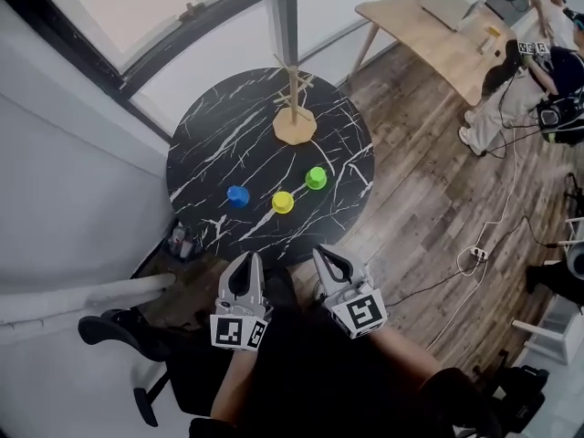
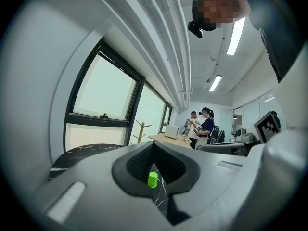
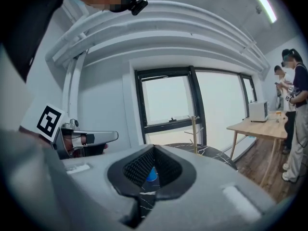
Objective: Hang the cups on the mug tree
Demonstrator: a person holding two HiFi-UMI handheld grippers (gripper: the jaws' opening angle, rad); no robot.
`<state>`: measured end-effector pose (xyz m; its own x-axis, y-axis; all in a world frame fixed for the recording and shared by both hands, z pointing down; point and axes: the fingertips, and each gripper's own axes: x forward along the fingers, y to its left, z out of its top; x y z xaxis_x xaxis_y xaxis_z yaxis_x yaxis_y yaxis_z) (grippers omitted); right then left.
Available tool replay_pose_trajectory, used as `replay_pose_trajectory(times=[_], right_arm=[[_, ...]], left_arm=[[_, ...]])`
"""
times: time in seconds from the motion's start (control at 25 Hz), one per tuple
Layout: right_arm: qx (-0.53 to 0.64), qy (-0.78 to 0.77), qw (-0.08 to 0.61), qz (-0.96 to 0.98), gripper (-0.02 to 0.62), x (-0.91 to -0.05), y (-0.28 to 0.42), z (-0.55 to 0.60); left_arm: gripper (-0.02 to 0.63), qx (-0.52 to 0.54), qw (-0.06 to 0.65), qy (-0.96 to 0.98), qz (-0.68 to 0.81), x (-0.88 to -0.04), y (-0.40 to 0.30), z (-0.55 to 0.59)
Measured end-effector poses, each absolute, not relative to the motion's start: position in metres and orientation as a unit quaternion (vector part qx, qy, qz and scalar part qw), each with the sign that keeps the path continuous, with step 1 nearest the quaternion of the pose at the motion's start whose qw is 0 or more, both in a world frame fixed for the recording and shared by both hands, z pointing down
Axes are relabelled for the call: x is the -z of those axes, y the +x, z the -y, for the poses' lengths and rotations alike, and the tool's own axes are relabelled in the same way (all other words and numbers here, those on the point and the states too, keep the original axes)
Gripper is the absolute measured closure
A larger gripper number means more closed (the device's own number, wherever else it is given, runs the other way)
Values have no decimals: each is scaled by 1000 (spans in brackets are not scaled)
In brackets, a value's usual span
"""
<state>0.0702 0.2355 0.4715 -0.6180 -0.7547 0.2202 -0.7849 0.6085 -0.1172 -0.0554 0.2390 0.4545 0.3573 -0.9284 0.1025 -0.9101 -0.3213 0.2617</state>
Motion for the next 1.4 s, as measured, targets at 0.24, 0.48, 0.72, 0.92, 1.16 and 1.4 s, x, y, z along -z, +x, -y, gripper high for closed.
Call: replay_pose_trajectory(times=[0.24,0.48,0.72,0.92,1.16,1.4], right_arm=[[-126,455,112,874,597,-496,42,-194],[-140,447,154,870,595,-536,11,-162],[-174,441,194,859,589,-573,-15,-141],[-198,461,220,836,565,-597,-21,-128],[-213,460,235,829,524,-609,-30,-115],[-214,450,249,830,491,-620,-28,-105]], left_arm=[[606,39,154,836,526,-463,-77,-183],[604,43,158,857,489,-475,-90,-140],[604,30,188,859,475,-501,-108,-115],[604,23,196,865,462,-515,-127,-101],[604,20,201,864,462,-525,-142,-85],[604,15,203,861,466,-529,-137,-75]])
